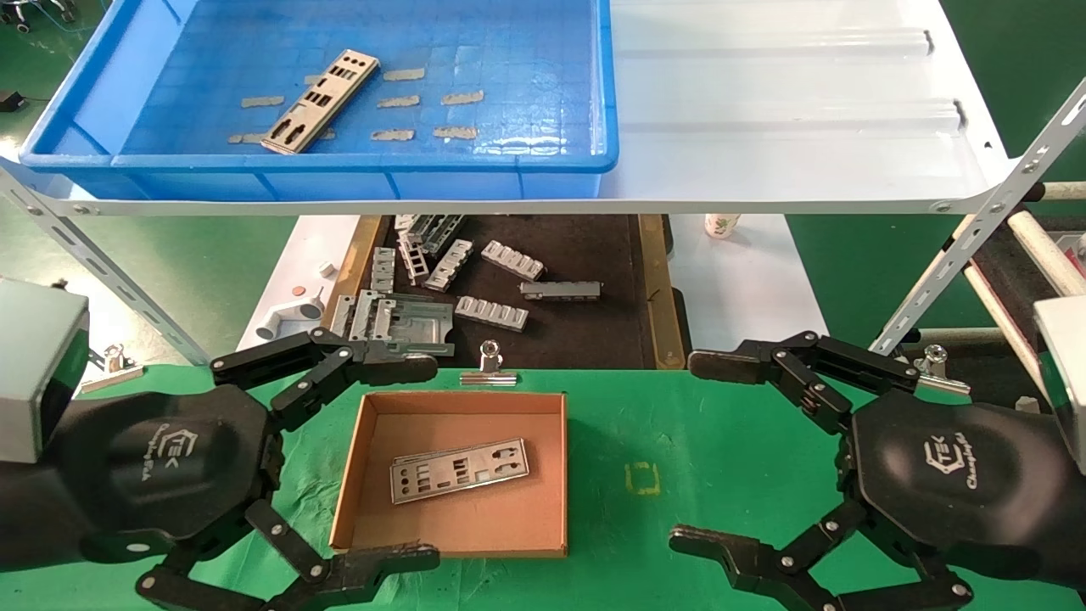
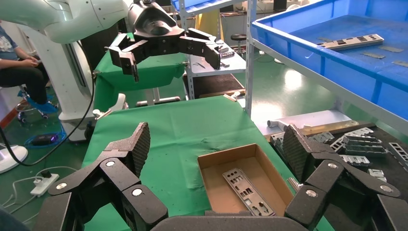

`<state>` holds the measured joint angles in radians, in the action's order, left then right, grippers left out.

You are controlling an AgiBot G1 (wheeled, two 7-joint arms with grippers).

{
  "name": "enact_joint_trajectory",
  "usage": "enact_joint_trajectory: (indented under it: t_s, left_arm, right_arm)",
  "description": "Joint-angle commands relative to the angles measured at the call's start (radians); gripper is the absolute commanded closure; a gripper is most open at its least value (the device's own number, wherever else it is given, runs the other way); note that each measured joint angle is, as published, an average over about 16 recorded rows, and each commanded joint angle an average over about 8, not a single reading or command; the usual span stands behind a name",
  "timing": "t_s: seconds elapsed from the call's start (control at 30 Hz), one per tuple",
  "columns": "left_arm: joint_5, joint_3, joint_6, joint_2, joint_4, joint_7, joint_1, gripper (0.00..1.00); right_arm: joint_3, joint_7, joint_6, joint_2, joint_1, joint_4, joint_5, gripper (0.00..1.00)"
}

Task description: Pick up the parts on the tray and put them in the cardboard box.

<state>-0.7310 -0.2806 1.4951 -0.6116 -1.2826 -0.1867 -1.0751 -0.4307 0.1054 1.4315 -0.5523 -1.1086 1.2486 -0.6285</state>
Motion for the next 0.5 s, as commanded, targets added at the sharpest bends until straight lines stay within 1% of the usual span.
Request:
enact_joint_trajectory:
  t_s: [0.03, 0.5]
  left_arm:
    - [0.000, 0.000, 0.000, 0.000, 0.000, 0.000, 0.000, 0.00]
    - [0.000, 0.000, 0.000, 0.000, 0.000, 0.000, 0.000, 0.00]
  right_arm:
    - [0.000, 0.000, 0.000, 0.000, 0.000, 0.000, 0.000, 0.00]
    - [0.000, 0.000, 0.000, 0.000, 0.000, 0.000, 0.000, 0.00]
